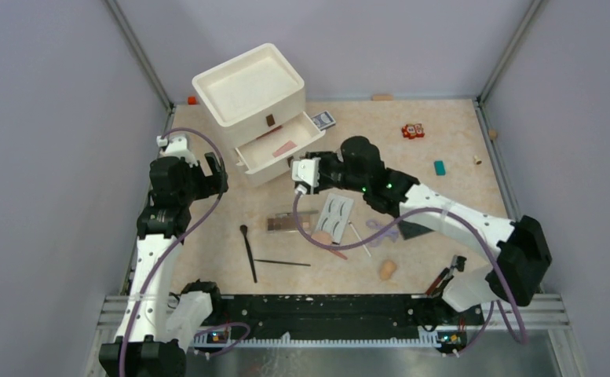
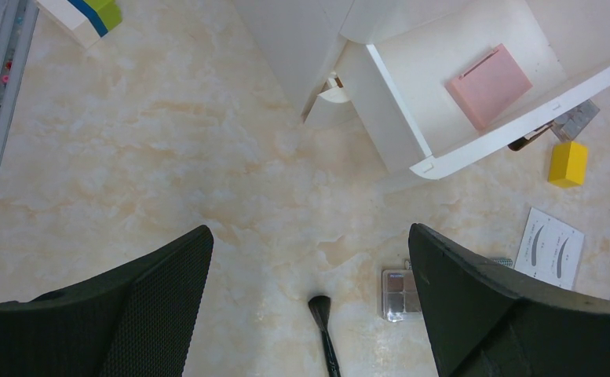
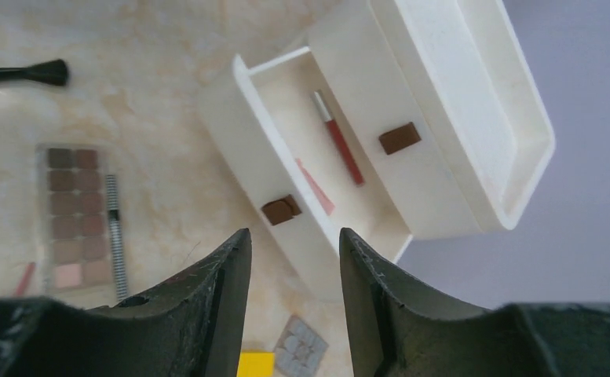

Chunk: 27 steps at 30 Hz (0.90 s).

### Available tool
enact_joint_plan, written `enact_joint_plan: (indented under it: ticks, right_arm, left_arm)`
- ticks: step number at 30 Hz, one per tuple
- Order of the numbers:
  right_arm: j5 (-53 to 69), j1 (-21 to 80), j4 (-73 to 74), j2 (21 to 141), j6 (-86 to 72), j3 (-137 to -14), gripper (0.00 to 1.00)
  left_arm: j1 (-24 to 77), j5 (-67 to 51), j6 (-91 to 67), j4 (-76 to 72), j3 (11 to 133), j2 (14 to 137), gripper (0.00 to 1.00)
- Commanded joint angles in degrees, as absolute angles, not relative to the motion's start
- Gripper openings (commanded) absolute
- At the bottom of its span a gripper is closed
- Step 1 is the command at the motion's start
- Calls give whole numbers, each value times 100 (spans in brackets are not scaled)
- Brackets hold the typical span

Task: Organize the makeup
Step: Pick up the makeup from the center of the board.

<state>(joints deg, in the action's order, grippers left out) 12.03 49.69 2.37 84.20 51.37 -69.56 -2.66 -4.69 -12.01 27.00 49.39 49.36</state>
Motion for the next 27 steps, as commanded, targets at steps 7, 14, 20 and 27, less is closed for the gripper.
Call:
enact_joint_plan:
  ticks: [7,14,20,27]
  right_arm:
    - [2875,4861,842,8439,3870,-5950,56]
    - [3131,4844,874,9400,3657,-6091,81]
    - [3207,4850,612,10051,3618,-6137,83]
    - [2845,4843,-137,10328,3376,-6115,84]
  left_arm:
    - [-307,-510,-1151,2452,4993,4886,99]
    - [-310,-527,-1151,2452,4998,4882,99]
    - [-316,-496,-1151,2452,4994,4865,99]
    - [-313,-540,-1151,2443,4992,4893,99]
